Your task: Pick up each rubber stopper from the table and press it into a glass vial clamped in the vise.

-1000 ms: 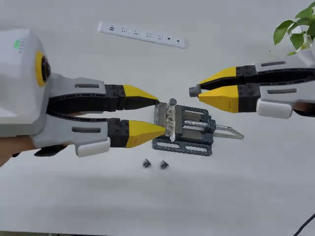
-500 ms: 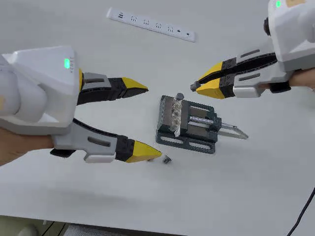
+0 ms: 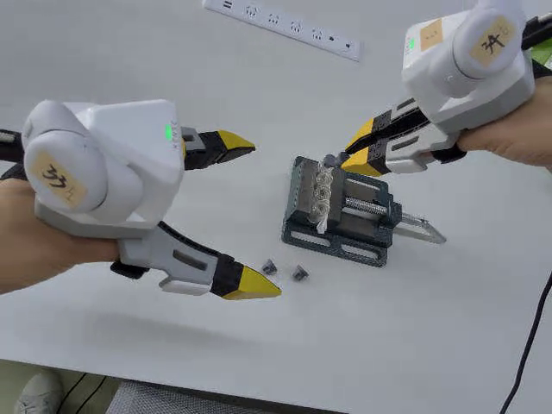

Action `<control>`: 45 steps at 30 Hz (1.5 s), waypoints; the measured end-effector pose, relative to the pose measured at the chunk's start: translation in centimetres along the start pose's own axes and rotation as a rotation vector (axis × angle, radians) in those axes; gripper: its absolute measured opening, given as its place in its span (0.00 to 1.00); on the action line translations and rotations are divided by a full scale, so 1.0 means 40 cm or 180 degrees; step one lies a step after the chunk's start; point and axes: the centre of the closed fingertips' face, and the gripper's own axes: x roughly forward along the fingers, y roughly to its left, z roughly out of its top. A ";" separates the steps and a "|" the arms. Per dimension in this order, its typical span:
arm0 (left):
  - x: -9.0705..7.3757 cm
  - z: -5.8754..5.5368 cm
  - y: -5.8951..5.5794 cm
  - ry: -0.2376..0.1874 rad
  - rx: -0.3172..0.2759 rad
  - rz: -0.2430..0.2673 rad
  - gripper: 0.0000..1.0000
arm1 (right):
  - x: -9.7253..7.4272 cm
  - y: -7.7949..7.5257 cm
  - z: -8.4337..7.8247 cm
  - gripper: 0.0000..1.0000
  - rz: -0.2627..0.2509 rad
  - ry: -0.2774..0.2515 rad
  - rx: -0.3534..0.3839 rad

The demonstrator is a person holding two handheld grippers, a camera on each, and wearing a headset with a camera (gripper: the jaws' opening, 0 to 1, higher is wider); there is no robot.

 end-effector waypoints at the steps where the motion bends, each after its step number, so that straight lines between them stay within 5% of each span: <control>1: 0.002 -0.004 0.003 0.0001 -0.0020 0.0008 0.97 | 0.008 -0.005 -0.005 0.06 -0.0007 0.0035 -0.0006; 21: 0.004 -0.018 0.003 -0.0083 -0.0081 -0.0051 0.97 | 0.072 -0.013 -0.049 0.06 0.0072 0.0272 0.0182; 45: 0.013 -0.023 -0.012 -0.0115 -0.0104 -0.0129 0.96 | 0.087 -0.022 -0.055 0.05 0.0082 0.0351 0.0308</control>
